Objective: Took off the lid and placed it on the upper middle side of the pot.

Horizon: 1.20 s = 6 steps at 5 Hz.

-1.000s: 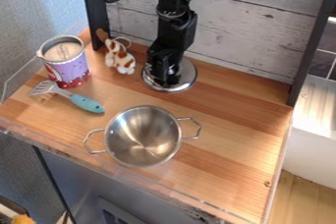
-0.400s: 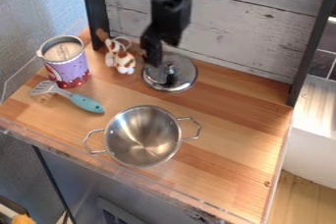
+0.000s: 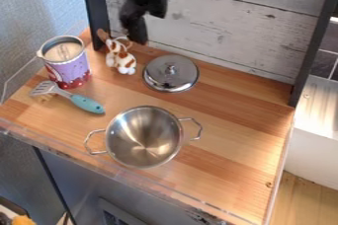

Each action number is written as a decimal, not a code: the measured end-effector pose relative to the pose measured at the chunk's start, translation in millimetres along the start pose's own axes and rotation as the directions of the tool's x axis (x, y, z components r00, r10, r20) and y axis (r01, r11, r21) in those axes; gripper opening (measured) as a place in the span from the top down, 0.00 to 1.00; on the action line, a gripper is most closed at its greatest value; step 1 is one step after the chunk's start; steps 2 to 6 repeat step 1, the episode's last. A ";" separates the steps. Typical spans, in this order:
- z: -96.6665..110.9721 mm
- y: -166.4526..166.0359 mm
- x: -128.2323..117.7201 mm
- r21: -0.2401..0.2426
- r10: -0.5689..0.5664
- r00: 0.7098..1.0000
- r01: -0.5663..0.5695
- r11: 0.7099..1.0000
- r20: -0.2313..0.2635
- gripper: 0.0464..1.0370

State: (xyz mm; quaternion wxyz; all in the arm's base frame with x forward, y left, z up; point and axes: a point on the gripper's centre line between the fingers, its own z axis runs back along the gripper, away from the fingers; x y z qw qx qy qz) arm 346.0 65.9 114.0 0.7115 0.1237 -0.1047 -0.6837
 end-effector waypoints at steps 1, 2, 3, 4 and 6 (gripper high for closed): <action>1.0 1.1 1.5 0.007 -0.005 1.000 0.005 1.000 0.003 0.04; 1.0 1.1 1.5 0.007 -0.005 1.000 0.005 1.000 0.003 0.04; 1.0 1.1 1.5 0.007 -0.005 1.000 0.005 1.000 0.003 0.04; 1.0 1.1 1.5 0.007 -0.005 1.000 0.005 1.000 0.003 0.04; 1.0 1.1 1.5 0.007 -0.005 1.000 0.005 1.000 0.003 0.04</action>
